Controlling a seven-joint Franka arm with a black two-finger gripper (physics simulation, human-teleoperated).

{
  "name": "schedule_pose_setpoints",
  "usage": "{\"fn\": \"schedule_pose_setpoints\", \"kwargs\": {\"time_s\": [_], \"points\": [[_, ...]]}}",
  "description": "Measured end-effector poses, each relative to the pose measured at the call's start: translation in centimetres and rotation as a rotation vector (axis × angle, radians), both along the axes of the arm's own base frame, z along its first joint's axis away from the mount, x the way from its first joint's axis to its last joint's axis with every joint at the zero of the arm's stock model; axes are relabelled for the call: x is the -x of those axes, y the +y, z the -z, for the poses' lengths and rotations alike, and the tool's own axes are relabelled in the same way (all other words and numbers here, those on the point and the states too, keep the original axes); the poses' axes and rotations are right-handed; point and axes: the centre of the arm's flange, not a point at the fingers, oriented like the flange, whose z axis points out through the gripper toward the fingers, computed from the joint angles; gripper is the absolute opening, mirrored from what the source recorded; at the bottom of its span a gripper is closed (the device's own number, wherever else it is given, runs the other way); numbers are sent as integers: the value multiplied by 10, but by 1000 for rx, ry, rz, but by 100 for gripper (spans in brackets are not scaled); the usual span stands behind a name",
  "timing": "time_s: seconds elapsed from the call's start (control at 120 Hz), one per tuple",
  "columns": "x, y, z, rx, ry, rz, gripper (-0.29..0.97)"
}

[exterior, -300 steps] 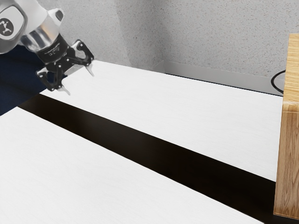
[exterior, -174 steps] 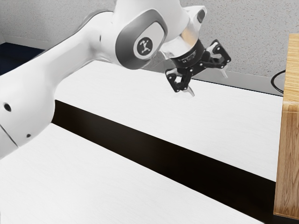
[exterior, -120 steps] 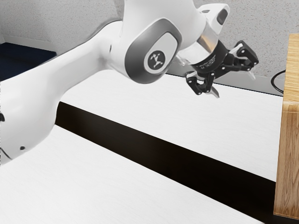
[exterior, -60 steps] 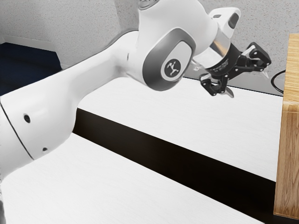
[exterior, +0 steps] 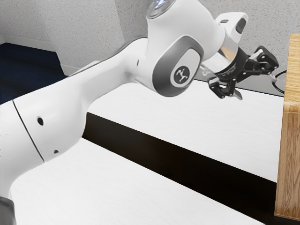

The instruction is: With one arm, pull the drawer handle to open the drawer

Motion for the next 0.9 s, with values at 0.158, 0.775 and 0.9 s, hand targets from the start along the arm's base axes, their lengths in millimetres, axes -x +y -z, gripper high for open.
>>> {"fn": "schedule_pose_setpoints", "kwargs": {"time_s": [0.158,0.775,0.9], "points": [[-1,-6,2,7,-14,13,64],[1,-2,13,-4,-2,6,44],[1,9,12,-13,0,-8,39]]}}
